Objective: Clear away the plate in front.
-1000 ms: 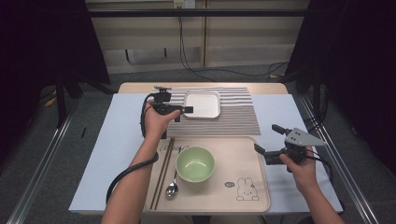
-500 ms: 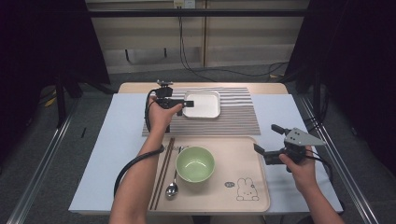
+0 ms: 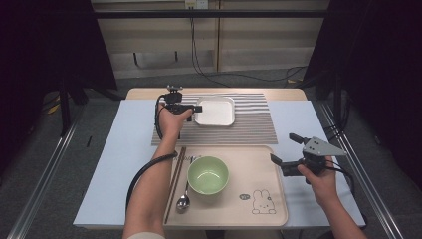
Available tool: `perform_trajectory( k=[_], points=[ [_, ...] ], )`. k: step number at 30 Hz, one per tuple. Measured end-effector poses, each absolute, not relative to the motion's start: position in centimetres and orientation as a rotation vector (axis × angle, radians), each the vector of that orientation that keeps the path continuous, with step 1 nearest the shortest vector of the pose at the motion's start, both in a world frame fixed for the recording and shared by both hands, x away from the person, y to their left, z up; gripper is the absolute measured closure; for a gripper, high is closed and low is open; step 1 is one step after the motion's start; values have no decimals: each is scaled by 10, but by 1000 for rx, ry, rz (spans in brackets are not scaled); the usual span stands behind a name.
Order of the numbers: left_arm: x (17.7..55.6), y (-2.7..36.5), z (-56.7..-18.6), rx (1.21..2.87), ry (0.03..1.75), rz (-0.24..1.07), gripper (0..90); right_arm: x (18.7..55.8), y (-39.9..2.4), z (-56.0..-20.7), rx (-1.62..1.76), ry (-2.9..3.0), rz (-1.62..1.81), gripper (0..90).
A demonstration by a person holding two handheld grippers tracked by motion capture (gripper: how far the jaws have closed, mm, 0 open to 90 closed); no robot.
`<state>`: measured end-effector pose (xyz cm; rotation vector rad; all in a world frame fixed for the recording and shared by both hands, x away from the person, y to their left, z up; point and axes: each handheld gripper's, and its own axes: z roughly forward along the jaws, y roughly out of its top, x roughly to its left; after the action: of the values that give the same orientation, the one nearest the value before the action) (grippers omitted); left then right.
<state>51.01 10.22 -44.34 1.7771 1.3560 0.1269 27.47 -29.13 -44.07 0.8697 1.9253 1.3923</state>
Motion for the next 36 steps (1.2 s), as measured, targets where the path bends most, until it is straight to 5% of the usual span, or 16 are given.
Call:
perform_trajectory(
  k=[36],
  points=[
    [527, 82, -475, 1859, 1532, 119, 742, 273, -292, -441, 868, 1934, 1380, 20]
  ],
)
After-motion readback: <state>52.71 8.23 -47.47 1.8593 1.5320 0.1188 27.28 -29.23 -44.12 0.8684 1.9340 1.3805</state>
